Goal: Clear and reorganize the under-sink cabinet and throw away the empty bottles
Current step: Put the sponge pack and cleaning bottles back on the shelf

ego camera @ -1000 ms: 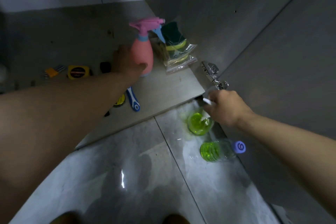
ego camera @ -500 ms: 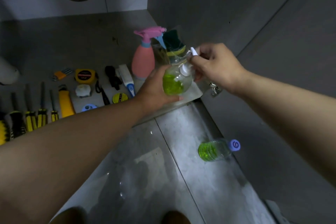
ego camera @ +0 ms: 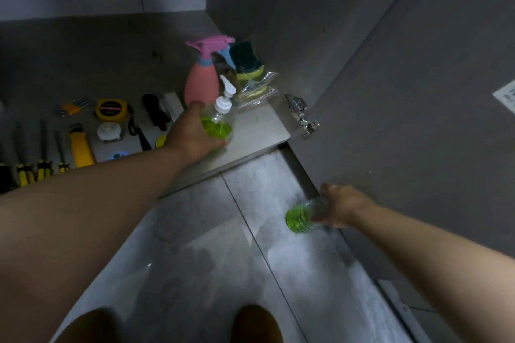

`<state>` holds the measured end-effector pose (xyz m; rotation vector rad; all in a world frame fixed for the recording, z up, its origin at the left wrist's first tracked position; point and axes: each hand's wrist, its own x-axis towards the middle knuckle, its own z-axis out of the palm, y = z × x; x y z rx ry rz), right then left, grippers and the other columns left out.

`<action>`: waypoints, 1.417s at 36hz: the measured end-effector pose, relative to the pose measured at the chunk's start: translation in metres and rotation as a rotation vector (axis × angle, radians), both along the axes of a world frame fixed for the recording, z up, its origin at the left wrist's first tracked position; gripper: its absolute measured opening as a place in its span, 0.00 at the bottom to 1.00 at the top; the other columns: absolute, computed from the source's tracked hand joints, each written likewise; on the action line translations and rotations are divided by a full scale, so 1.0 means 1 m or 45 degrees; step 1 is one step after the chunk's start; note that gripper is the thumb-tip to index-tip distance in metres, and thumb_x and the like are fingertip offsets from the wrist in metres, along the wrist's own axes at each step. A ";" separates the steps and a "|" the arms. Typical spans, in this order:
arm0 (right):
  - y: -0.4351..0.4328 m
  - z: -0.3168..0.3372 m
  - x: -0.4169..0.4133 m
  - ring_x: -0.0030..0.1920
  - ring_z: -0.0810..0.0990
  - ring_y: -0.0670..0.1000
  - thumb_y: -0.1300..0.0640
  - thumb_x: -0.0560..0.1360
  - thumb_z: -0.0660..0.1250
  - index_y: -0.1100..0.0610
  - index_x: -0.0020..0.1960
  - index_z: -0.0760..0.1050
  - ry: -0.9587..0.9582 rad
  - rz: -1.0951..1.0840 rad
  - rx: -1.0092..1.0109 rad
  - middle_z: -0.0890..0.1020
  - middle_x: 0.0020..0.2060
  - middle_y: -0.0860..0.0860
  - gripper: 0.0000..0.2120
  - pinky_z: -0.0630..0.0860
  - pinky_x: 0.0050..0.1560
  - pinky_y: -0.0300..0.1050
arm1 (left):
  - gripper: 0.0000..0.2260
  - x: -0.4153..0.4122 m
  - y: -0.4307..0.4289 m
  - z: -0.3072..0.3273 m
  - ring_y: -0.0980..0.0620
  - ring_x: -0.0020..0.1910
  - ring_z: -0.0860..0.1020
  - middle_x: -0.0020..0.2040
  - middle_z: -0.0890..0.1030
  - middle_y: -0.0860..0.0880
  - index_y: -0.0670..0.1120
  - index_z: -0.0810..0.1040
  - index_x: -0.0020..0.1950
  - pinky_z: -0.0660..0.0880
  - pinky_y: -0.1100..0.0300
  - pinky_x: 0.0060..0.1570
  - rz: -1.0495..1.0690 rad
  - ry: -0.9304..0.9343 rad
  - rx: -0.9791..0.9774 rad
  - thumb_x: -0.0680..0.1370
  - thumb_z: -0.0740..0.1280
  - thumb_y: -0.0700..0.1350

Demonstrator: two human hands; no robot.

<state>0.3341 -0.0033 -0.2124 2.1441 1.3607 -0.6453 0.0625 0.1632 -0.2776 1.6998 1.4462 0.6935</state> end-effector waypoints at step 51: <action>0.150 -0.026 -0.069 0.59 0.79 0.57 0.42 0.66 0.78 0.52 0.63 0.66 0.501 -0.613 1.162 0.80 0.59 0.51 0.33 0.71 0.52 0.47 | 0.35 0.011 -0.003 -0.004 0.50 0.56 0.75 0.62 0.77 0.49 0.49 0.64 0.70 0.68 0.62 0.50 -0.064 -0.031 -0.059 0.70 0.80 0.49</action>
